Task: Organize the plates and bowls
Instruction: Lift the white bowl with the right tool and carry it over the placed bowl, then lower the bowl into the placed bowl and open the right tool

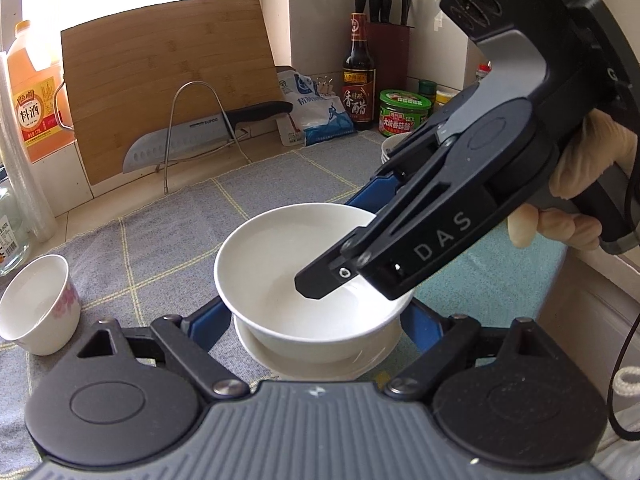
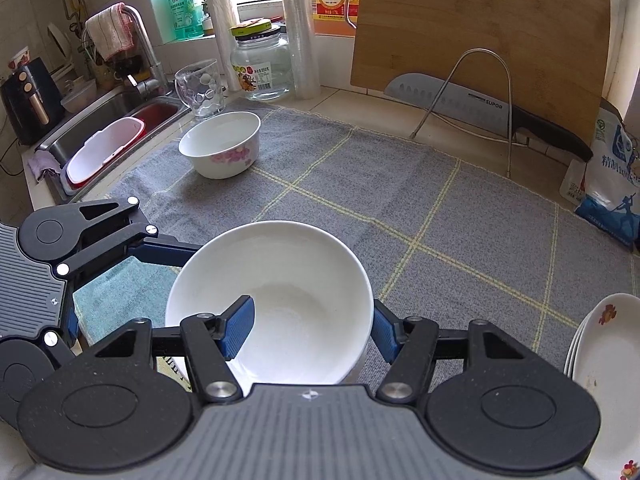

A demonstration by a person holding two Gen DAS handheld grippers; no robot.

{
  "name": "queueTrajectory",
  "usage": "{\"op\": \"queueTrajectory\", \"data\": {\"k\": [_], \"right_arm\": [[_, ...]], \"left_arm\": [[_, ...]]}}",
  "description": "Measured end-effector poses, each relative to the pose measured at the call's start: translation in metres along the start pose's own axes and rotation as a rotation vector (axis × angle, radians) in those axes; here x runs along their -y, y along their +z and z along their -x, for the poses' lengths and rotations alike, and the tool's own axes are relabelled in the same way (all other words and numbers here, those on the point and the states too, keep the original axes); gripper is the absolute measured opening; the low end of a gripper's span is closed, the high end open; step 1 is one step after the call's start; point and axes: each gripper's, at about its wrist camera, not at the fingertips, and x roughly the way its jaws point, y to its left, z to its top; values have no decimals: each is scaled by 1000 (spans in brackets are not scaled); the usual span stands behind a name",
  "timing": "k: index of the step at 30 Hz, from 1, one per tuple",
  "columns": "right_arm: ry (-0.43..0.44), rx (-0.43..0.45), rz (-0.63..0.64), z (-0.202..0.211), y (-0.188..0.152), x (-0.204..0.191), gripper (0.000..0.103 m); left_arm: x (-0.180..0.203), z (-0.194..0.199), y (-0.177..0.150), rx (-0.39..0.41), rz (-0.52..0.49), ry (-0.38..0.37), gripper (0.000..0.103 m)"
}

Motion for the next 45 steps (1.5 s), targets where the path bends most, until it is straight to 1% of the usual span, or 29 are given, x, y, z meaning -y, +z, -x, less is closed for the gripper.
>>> {"op": "queueTrajectory", "data": {"k": [7,16,22,26,28,30,33,36,45], "right_arm": [[-8,-12,4,-6,-1,-2,68],[-16,-22,-8,-10,-2,0,68],[-15,-22,-8,-11,-3,0,71],[-14,-20,-4,-12,-3,-2,74],[-10,-19,-6,-13,-4,-1,77],[-1,-9,-8,-12,-3,-2,88],[3,8,5,-10,-2,-6,97],[-6,15,21,-8,0,-10,102],[-23,33,46,-1,9,-13,103]], "left_arm": [[-2,-4,-6,-17,7,-14,91],[-2,-9,-5,-26,6,-28,91],[-2,-10,-5,-28,5,-34,91],[-2,-9,-6,-29,-1,-37,92],[-2,-9,-6,-27,-8,-38,92],[0,-8,-6,-21,-24,-31,93],[-1,-6,-6,-17,-28,-36,96],[-4,-2,-8,-15,-20,-44,96],[-16,16,-13,-10,-1,-63,97]]}}
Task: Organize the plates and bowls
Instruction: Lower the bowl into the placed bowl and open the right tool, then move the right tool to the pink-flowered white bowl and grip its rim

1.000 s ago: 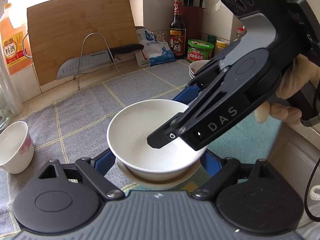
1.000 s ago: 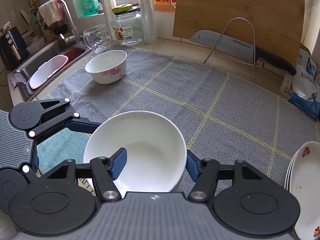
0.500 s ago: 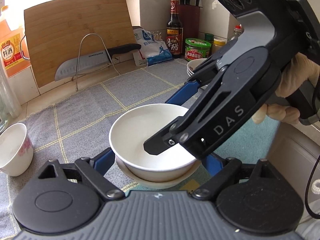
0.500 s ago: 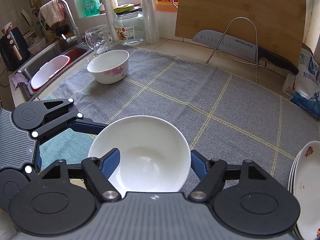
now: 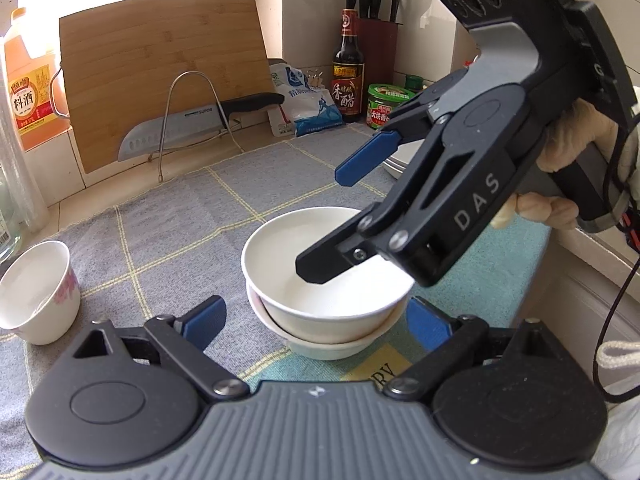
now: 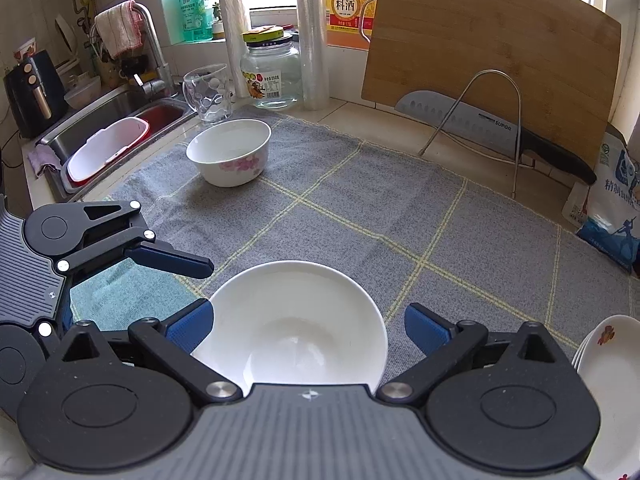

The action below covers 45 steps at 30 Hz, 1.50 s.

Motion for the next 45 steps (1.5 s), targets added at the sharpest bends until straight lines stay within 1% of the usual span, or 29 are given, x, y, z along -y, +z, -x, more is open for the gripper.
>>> {"op": "queueTrajectory", "data": {"k": [6,11,14,19,22,25,29,31,33,36,39,41,45], "right_arm": [[-29,18,16,3,15,3,103],[-42,21,37,-4,25,-2,103],[-67,11,39,-8,18,-7,103],[-113,-1,-49,-7,-11,-11,103],[-132,-5,-92,-8,-24,-15,103],[-161,-1,-99,-11,-31,-22,103],[-181,3,-114,-11,-31,-23,103],[-191,12,-94,-8,-25,-23,103],[-195,27,-69,-4,-15,-23,103],[-171,58,-33,-4,10,-21,103],[-122,76,1,-12,35,-23,103],[-68,82,22,-23,56,-27,103],[18,87,66,-52,93,-40,103]], "left_arm": [[-15,14,-9,7,28,49,97],[-31,22,-18,19,98,100,97],[-37,24,-23,21,129,124,97],[-45,27,-30,17,164,133,97],[-49,25,-32,7,166,130,97],[-53,23,-32,4,163,120,97],[-56,21,-31,9,145,112,97],[-59,20,-31,8,140,118,97],[-66,18,-32,8,146,143,97],[-82,17,-32,17,172,200,97],[-101,15,-33,25,190,299,97],[-116,13,-34,26,208,341,97],[-143,8,-35,24,232,399,97]]}}
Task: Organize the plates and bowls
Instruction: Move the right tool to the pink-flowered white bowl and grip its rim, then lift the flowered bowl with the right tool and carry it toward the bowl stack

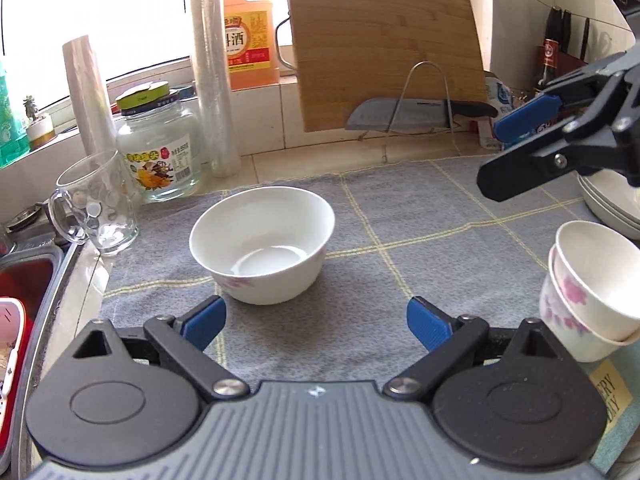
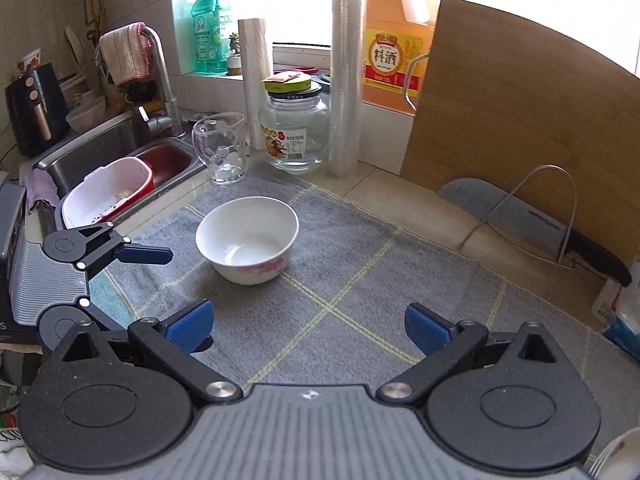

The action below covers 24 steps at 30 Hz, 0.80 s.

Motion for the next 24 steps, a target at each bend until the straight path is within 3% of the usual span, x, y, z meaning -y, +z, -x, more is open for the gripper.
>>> {"op": "queueTrajectory", "data": {"k": [7,16,24], "right_arm": [[148,-40,59,-70,47,-22,103],[206,-118,77,-127,63,-20,100],[234,-155,55,-147,68,-10,89]], "left_arm": [[-24,-20,2,-2,22,25,97],[-29,-38,5,27,7,21,97],[-29,-50,10,43,-2,-5,97]]}}
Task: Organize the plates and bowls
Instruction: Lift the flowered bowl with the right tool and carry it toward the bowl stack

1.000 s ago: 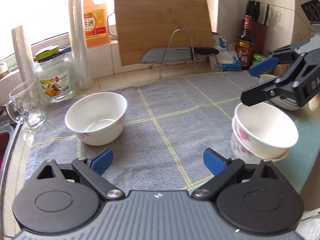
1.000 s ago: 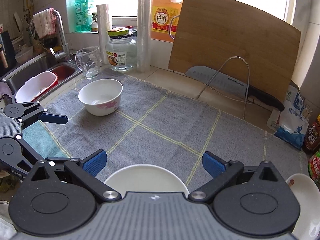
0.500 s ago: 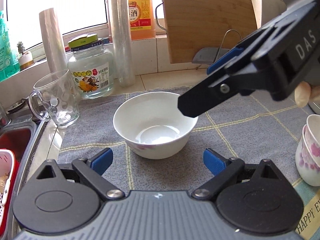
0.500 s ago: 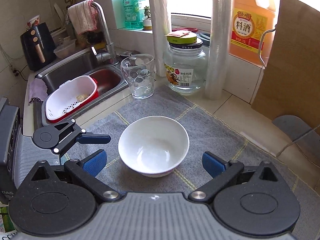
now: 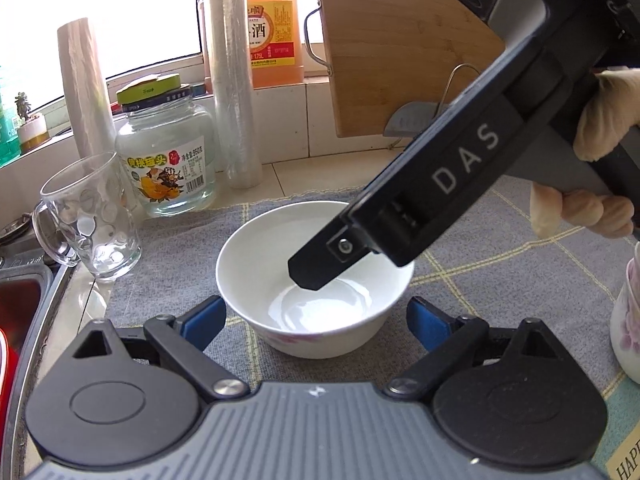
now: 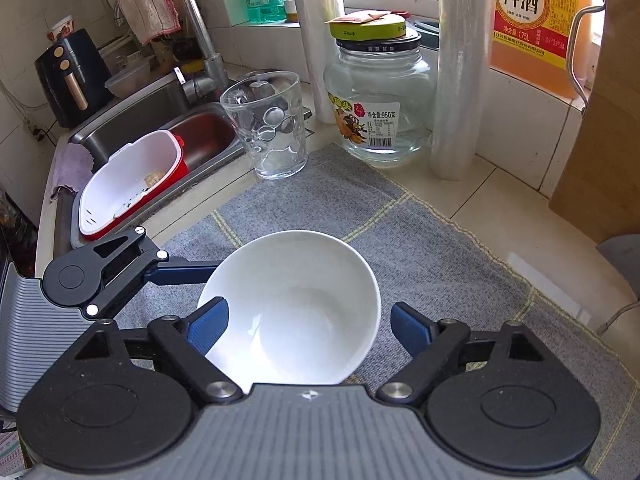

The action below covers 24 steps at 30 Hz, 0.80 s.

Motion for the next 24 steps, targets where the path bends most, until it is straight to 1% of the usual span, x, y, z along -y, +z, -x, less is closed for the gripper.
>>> {"op": "queueTrajectory", "data": {"k": [4,6,12,24], "right_arm": [[11,-11,0,-5,5,4,83],[15,-17,3,-8,7,5,78],[20,-22,2,-13,11,7,72],[41,-40,-9,-22,14,11,71]], "left_arm": [[-1,-1,0,13,7,-2,96],[-1,-1,1,16,9,-3,96],[-2,-3,1,20,15,-5,94],[-2,-5,-1,27,14,-7,95]]}}
